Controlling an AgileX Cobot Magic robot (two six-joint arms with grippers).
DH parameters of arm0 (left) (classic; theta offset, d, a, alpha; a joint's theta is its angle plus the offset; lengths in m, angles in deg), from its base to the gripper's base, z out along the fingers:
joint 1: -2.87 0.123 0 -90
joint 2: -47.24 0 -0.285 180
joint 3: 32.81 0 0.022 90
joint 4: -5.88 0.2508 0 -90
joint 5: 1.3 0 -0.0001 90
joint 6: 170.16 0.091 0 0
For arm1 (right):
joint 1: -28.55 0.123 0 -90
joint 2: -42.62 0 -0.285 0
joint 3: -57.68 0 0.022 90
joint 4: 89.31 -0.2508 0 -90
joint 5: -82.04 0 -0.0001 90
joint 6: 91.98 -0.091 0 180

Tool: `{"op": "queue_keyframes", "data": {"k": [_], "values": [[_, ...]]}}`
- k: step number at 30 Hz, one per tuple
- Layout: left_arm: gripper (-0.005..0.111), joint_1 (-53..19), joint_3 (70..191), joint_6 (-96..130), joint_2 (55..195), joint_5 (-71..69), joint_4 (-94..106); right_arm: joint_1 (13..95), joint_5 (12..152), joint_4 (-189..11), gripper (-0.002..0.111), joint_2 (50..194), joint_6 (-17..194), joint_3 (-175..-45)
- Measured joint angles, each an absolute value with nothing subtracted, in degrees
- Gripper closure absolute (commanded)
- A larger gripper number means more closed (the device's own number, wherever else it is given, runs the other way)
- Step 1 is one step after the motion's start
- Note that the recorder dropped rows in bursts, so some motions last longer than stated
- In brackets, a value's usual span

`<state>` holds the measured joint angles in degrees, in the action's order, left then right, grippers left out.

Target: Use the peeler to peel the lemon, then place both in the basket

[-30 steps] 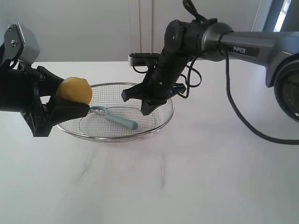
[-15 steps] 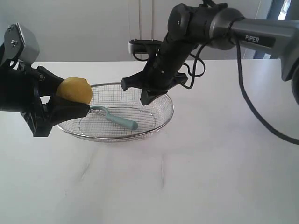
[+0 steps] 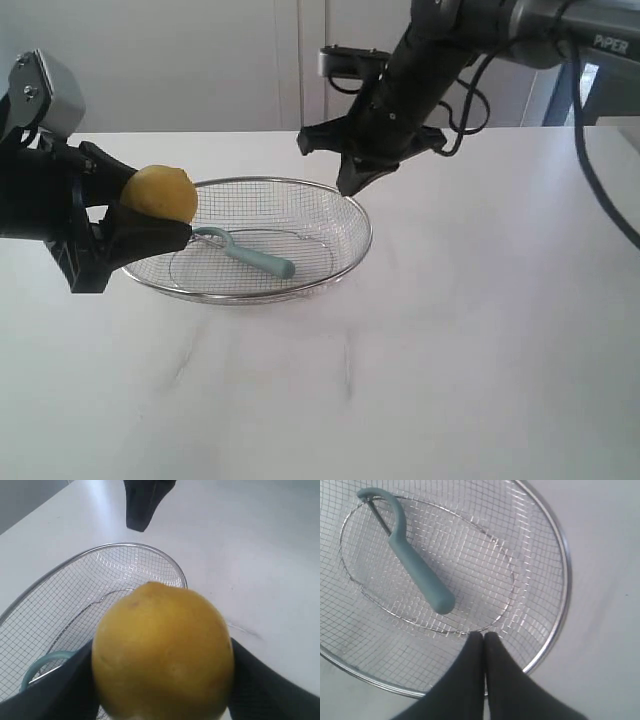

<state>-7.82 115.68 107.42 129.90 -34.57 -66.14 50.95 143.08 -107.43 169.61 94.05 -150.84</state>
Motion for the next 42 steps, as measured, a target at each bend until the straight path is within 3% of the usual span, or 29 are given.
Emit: {"op": "queue_keyframes", "data": {"k": [21,42], "values": [[0.107,-7.8,115.7,107.4,129.9,-34.6,-66.1,32.3,151.8,-107.2,0.108,167.6,92.5,-150.8],[0.107,-7.8,115.7,107.4,129.9,-34.6,-66.1,30.9,149.7,-107.2,0.108,167.6,92.1,-150.8]]}}
